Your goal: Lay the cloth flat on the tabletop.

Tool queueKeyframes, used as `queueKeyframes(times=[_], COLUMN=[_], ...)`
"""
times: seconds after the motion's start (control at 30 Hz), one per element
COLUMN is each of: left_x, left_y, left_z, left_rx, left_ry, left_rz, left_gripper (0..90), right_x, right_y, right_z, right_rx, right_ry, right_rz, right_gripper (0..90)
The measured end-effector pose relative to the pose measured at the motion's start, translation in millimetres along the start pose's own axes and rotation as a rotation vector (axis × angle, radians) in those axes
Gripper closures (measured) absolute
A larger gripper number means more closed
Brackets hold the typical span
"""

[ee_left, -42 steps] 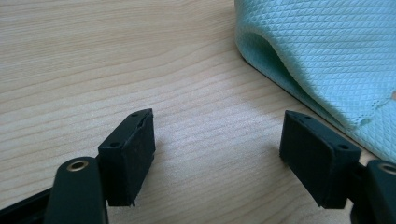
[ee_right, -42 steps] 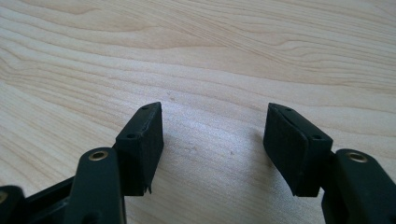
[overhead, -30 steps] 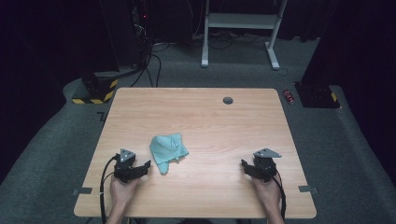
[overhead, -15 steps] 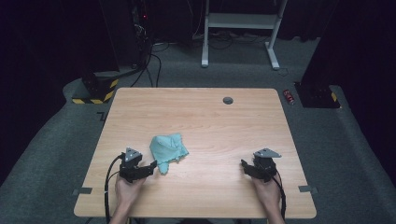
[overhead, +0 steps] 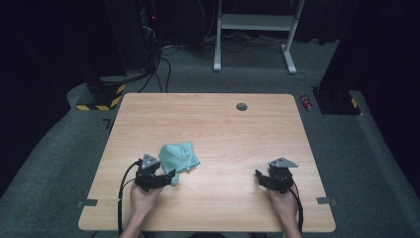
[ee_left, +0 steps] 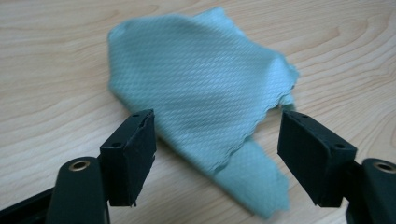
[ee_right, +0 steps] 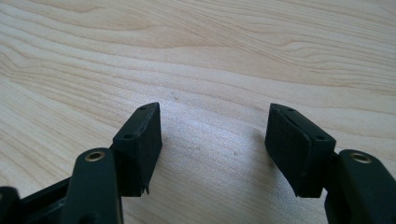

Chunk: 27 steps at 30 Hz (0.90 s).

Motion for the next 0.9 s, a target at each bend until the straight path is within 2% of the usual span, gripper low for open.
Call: queueKeyframes(times=[0.1,0.3,0.47,0.57,0.7,0.9], left_x=[-7.8,-15.2,-19.1,-21.1,-21.6,-18.8], left_y=[3.4,12.8,19.7,27.7,37.5,52.1], left_z=[9.4,18.9,25.3,33.0,36.2,37.6], left_rx=[0.017,0.022,0.027,0.027,0.024,-0.003], left_ry=[0.005,0.033,0.036,0.062,0.072,0.076], left_rz=[0.007,-0.011,-0.020,-0.038,-0.061,-0.097], left_gripper=[28.4,28.4,28.0,28.2,28.9,38.7], right_x=[0.0,0.0,0.0,0.0,0.0,0.0], right_y=[0.0,0.0,0.0,0.0,0.0,0.0], right_z=[0.0,0.0,0.0,0.0,0.0,0.0], right_rx=[0.000,0.000,0.000,0.000,0.000,0.000], right_ry=[0.000,0.000,0.000,0.000,0.000,0.000], right_rz=[0.000,0.000,0.000,0.000,0.000,0.000], right_gripper=[36.2,36.2,36.2,36.2,36.2,36.2])
Point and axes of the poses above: each handheld gripper's, and its own axes: y roughly forward along the jaws, x roughly out of its underside, z roughly to its right, the point moved 10 cm from there along y, roughly forward along the jaws, and after that the axes turned 3 degrees about -x, right-handed, at the moved point
